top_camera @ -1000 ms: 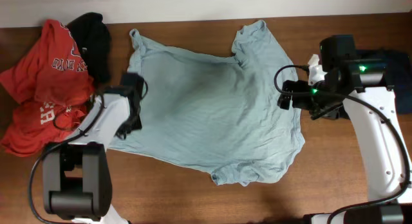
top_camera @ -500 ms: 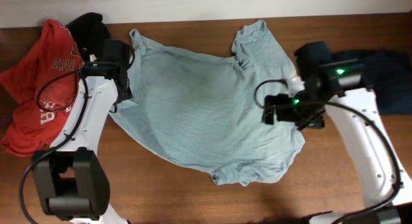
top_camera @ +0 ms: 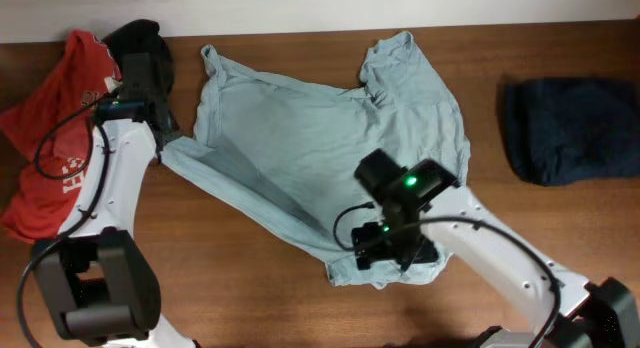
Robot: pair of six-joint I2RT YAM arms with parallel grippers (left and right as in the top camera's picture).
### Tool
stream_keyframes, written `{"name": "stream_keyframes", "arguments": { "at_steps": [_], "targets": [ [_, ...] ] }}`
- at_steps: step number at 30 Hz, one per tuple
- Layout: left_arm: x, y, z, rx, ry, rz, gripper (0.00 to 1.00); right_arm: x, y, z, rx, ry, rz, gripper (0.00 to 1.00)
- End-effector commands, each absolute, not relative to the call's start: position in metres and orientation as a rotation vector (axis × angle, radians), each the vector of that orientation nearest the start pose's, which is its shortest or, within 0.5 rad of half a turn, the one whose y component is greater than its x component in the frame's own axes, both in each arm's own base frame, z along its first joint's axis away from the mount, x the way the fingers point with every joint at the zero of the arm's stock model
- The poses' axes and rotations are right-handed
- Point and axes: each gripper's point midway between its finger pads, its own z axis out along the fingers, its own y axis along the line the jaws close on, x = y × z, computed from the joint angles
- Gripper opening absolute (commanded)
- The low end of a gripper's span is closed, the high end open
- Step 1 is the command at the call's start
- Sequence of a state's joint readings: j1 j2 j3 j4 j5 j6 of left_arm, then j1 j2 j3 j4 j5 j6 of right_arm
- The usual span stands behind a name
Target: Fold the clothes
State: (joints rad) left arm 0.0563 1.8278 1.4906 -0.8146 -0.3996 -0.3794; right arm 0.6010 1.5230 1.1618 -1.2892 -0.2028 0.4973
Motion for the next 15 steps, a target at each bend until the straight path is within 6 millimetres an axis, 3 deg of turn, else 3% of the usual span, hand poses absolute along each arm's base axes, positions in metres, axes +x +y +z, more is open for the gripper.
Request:
{"name": "stream_keyframes", "arguments": {
  "at_steps": [1, 3, 6, 11, 15],
  "targets": [
    [0.437, 0.090, 0.137, -0.691, 2.520, 0.394, 0.01, 0.177, 0.164, 0.101, -0.077, 3.236, 0.094, 0.80],
    [0.440, 0.090, 0.138, -0.691, 2.510, 0.390, 0.01, 0.176, 0.165, 0.096, -0.064, 3.223, 0.061, 0.63],
    [0.444, 0.090, 0.140, -0.691, 2.492, 0.383, 0.01, 0.170, 0.164, 0.085, -0.066, 3.227, 0.038, 0.49],
    [0.450, 0.087, 0.142, -0.686, 2.471, 0.348, 0.01, 0.165, 0.160, 0.062, -0.027, 3.232, 0.029, 0.40],
    [0.453, 0.087, 0.143, -0.668, 2.467, 0.345, 0.01, 0.161, 0.159, 0.050, -0.002, 3.239, 0.044, 0.40]
  ]
}}
